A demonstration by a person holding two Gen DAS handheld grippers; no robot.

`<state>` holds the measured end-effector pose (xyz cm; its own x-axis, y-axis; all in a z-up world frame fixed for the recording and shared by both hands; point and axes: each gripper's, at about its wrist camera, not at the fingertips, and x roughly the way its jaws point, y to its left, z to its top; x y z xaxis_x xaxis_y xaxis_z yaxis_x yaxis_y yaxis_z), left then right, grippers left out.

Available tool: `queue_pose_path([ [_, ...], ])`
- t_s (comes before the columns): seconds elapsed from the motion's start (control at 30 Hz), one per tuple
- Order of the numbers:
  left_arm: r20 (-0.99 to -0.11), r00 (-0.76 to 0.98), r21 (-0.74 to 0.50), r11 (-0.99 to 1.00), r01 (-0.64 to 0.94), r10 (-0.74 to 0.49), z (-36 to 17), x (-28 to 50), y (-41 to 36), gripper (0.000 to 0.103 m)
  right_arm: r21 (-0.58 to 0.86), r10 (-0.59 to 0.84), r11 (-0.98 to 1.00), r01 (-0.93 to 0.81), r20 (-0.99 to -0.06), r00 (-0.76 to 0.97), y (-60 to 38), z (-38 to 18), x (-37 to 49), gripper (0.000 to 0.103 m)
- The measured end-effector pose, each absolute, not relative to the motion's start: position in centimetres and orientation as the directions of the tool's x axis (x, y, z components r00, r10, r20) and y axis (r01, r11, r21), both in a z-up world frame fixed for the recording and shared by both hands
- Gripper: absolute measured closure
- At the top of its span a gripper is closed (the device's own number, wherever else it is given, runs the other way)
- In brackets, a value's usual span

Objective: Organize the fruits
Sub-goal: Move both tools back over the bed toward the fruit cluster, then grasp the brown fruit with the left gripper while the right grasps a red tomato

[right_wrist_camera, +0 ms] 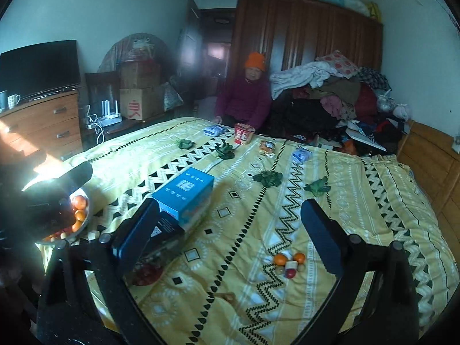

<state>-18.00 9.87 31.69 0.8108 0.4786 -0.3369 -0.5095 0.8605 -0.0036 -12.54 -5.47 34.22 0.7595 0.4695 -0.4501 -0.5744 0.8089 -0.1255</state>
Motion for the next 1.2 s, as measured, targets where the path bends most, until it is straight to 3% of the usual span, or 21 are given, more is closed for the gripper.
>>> queue_pose_path([
  [0.43,-0.412,0.834,0.04,0.921,-0.387,0.368,28.9,-9.8,3.9,0.0,-0.105,0.384,0.864,-0.493,-0.496,0.778,-11.1,32.1,-7.7,0.004],
  [0.6,-0.52,0.811,0.004,0.95,-0.312,0.269,23.4,-5.9,3.6,0.0,-0.037,0.366,0.892,-0.45,-0.524,0.769,-15.8,29.6,-4.4,0.004],
  [0.77,-0.668,0.737,-0.062,0.98,-0.189,0.1,14.9,-0.5,1.9,0.001,0.049,0.306,0.93,-0.363,-0.649,0.696,-21.9,23.6,-0.5,0.005],
  [0.87,-0.722,0.691,-0.122,0.99,-0.075,-0.036,10.7,3.0,-0.6,0.02,0.111,0.307,0.939,-0.324,-0.697,0.649,-24.5,20.7,0.2,0.015],
  [0.9,-0.731,0.678,-0.137,0.99,-0.043,-0.072,9.9,4.1,-1.3,0.031,0.131,0.309,0.941,-0.313,-0.713,0.629,-25.1,19.9,0.4,0.018],
  [0.97,-0.748,0.652,-0.159,0.987,0.002,-0.122,8.3,6.6,-2.4,0.042,0.163,0.32,0.939,-0.302,-0.736,0.597,-25.9,18.7,0.6,0.033],
  [1.03,-0.775,0.617,-0.173,0.985,0.005,-0.14,6.5,9.1,-2.8,0.061,0.18,0.329,0.936,-0.301,-0.75,0.574,-26.3,17.8,0.9,0.034],
  [1.2,-0.811,0.557,-0.188,0.981,0.042,-0.179,3.6,12.1,-3.6,0.064,0.195,0.339,0.932,-0.304,-0.764,0.549,-26.5,16.5,1.9,0.034],
])
